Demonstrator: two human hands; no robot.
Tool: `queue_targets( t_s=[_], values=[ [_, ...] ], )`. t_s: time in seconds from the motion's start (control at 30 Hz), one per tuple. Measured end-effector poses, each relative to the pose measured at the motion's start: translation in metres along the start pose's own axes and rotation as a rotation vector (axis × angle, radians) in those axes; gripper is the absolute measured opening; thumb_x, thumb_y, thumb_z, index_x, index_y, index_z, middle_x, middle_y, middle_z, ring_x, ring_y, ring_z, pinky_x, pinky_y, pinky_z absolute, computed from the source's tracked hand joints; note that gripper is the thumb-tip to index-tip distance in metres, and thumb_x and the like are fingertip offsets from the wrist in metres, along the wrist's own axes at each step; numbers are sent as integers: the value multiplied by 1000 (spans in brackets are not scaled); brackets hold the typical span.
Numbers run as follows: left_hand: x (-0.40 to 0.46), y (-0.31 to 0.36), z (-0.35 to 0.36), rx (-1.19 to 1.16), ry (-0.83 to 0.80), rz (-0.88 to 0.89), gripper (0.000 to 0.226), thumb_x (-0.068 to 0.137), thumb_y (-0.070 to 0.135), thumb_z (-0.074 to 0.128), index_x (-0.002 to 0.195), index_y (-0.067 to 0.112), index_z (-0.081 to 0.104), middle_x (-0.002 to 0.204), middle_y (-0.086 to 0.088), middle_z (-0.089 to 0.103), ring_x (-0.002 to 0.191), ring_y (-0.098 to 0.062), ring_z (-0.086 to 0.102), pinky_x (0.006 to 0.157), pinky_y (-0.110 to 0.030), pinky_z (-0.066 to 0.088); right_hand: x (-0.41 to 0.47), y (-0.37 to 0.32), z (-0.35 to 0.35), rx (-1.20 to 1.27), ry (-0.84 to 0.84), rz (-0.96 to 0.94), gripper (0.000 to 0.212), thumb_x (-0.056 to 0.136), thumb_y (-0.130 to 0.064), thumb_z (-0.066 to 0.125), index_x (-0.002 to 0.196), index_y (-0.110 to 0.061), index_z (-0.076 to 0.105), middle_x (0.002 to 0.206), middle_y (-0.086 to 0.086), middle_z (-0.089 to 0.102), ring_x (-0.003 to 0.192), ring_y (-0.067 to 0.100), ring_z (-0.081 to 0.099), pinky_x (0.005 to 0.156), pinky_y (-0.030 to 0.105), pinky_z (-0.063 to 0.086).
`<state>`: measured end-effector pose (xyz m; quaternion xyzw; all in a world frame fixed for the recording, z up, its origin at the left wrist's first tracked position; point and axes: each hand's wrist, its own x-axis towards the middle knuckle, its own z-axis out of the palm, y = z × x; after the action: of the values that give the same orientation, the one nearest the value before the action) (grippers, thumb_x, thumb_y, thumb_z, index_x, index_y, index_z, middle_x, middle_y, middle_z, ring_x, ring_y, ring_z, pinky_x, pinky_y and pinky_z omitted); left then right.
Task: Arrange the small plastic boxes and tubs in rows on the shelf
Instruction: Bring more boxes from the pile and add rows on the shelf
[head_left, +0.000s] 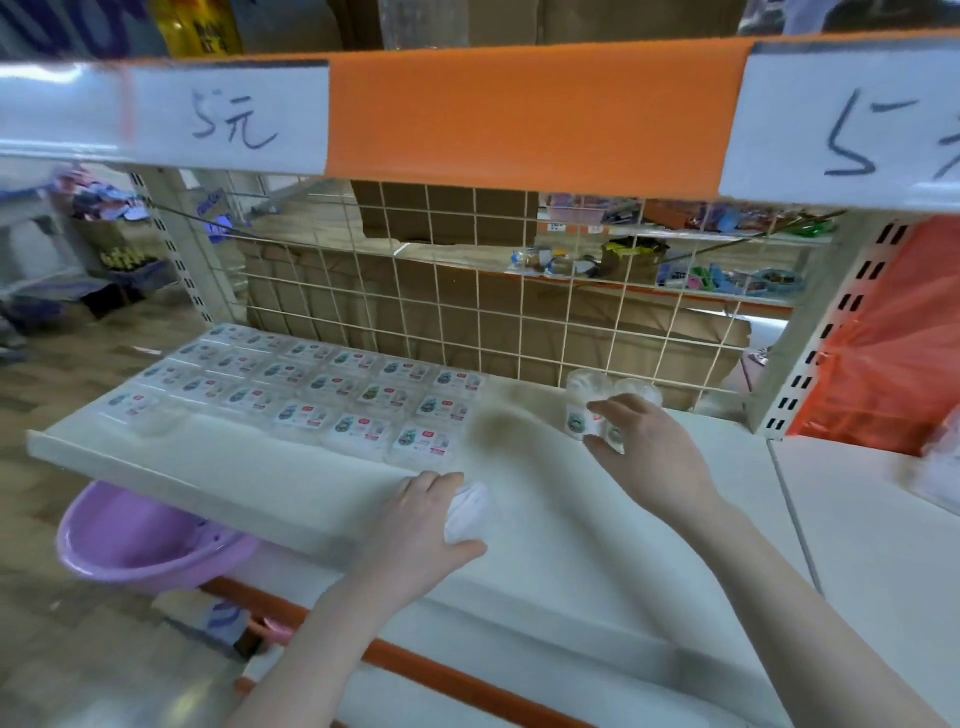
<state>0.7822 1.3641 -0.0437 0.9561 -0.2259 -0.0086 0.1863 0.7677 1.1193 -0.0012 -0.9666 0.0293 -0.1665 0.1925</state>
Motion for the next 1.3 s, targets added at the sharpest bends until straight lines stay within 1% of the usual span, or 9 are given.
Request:
queue_targets(
  t_s=[0.13,0.27,0.4,0.53,0.67,0.8,1.03,1.17,1.3],
  values=[
    [-14,-39,-16,-2,22,-34,77,79,54,61,143,27,30,140,7,36,131,-13,29,102,-26,29,-6,-44,31,-18,-73,-46,40,90,-30,56,129,-19,54,126,1,55,113,24,52,87,33,45],
    [-32,-95,-39,12,35,-31,78,77,55,63,143,26,32,138,6,39,128,-14,33,103,-28,33,-7,-97,69,-20,-59,-38,40,90,-28,57,128,-17,55,126,4,56,114,24,52,89,31,40],
    [-50,-158,-66,58,67,-12,78,76,56,63,142,25,34,137,4,41,127,-17,35,102,-29,33,-6,-157,110,11,-20,5,38,90,-29,57,127,-20,56,123,2,57,111,25,53,81,31,42],
    [-66,-214,-92,95,89,-1,77,78,56,62,141,23,34,135,3,42,124,-17,37,99,-26,29,-3,-211,146,74,-4,33,41,88,-23,61,127,-14,57,125,7,56,115,27,50,92,31,37],
    [-72,-255,-109,97,69,4,75,78,57,61,140,24,34,133,4,43,122,-15,38,97,-26,32,2,-248,165,80,-15,32,41,87,-20,62,126,-8,57,125,11,57,116,29,51,96,34,37],
    [-57,-281,-122,74,94,4,77,77,55,63,141,23,35,134,3,44,122,-17,38,96,-26,32,22,-266,176,21,-11,13,39,88,-21,61,126,-10,57,124,11,58,117,29,48,95,31,32],
    [-9,-309,-133,68,97,-21,78,76,52,66,141,21,36,133,1,44,123,-20,38,101,-28,29,68,-274,192,-18,17,6,31,87,-21,61,115,-10,63,115,8,62,106,29,55,79,35,44],
    [22,-325,-143,93,111,-35,77,75,53,66,140,22,38,131,-1,46,123,-22,39,103,-30,30,92,-273,205,-3,2,-14,34,88,-19,61,119,-8,61,120,9,60,112,31,54,91,38,42],
    [51,-335,-148,118,94,-6,77,76,53,67,140,22,38,134,0,46,124,-20,39,100,-29,30,109,-275,216,-42,-57,-25,38,91,-24,57,126,-9,56,127,8,55,118,27,50,94,37,41]
  ],
)
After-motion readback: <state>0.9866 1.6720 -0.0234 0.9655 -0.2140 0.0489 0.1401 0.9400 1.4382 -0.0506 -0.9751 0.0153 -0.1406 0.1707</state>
